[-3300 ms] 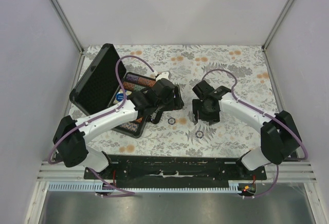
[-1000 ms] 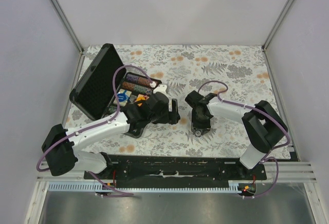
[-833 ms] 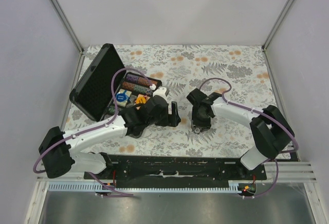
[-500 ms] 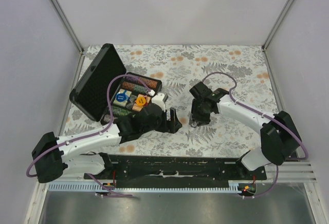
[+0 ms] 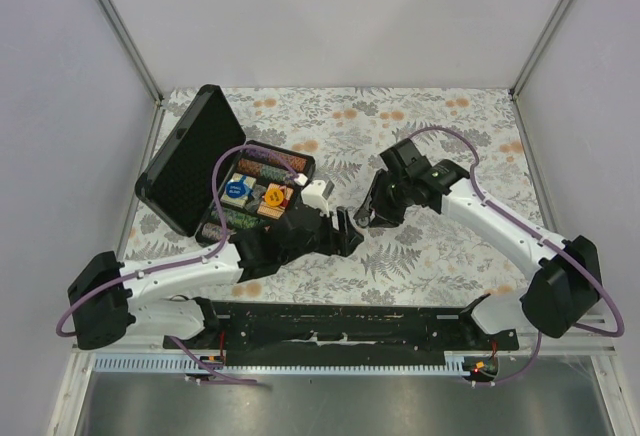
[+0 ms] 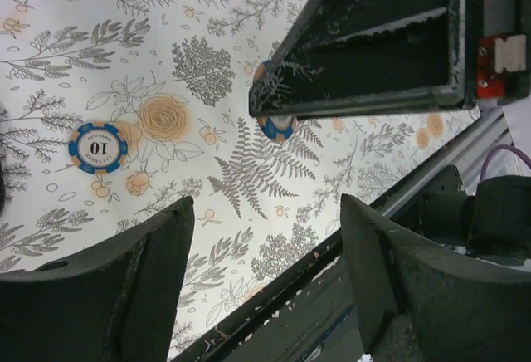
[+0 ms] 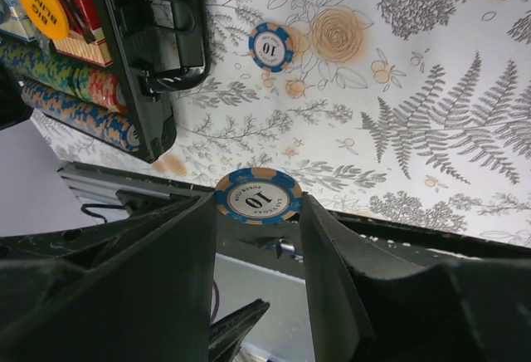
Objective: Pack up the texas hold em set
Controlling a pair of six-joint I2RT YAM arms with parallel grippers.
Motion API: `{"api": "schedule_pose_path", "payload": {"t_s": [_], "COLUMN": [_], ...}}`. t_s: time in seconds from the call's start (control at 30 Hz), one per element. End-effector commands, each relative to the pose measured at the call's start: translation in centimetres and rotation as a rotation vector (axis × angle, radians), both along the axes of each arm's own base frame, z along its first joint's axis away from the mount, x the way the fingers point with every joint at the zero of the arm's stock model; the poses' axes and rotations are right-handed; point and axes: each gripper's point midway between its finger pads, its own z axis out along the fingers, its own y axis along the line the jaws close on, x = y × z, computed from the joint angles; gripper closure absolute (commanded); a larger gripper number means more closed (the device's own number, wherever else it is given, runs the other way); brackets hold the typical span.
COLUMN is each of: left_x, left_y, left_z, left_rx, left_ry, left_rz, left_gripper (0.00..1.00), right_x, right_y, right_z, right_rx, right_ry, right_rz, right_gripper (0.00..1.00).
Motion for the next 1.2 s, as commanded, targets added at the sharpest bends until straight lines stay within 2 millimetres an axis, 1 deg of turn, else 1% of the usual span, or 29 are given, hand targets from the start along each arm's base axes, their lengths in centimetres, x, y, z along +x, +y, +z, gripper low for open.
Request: {"api": "schedule_pose_path", "payload": {"t_s": [0.0,0.07,0.2,0.37,0.53,0.7,0.93,1.0,1.07,1.13,1.17], "left_x": [2.5,3.1,3.8,3.8,3.9,4.0,4.1,4.2,4.2,4.2,4.2], "left_y": [-1.4,-1.2,-1.0,-1.4,-1.7,-2.1,-2.1,-2.1,-2.0,-1.8,-1.6], "left_z": [4.2,4.4,4.8,5.0,4.8,5.0,5.1,5.1,4.9,4.8,4.4], "left_rx": [-0.108,-0.11,-0.128,-0.159,-0.179,-0.187,-0.191,-0.189,-0.18,-0.164,-0.146], "left_ry": [-0.08,-0.087,-0.091,-0.067,-0.04,-0.037,-0.035,-0.034,-0.032,-0.032,-0.029], "left_rz": [0.104,0.142,0.193,0.202,0.22,0.217,0.224,0.229,0.231,0.238,0.24], "left_gripper": [0.25,0.27,0.35,0.43,0.51,0.66,0.83,0.89,0.98,0.98,0.98], "right_x": [-0.3,-0.4,-0.4,-0.2,-0.3,-0.6,-0.9,-0.9,-1.0,-1.0,-1.0], "right_y": [1.1,1.1,1.1,1.6,2.1,2.4,2.3,2.2,2.1,1.9,1.9], "right_z": [3.5,3.9,4.6,5.2,5.2,4.8,3.6,3.3,3.0,2.7,2.6], "right_rx": [0.124,0.14,0.166,0.208,0.244,0.265,0.254,0.244,0.237,0.229,0.227], "right_ry": [0.012,0.015,0.017,0.02,0.041,0.06,0.082,0.085,0.084,0.087,0.087], "right_rz": [-0.042,-0.058,-0.083,-0.098,-0.1,-0.102,-0.1,-0.102,-0.101,-0.1,-0.102], "right_gripper": [0.57,0.58,0.57,0.57,0.57,0.57,0.57,0.56,0.56,0.53,0.51]}}
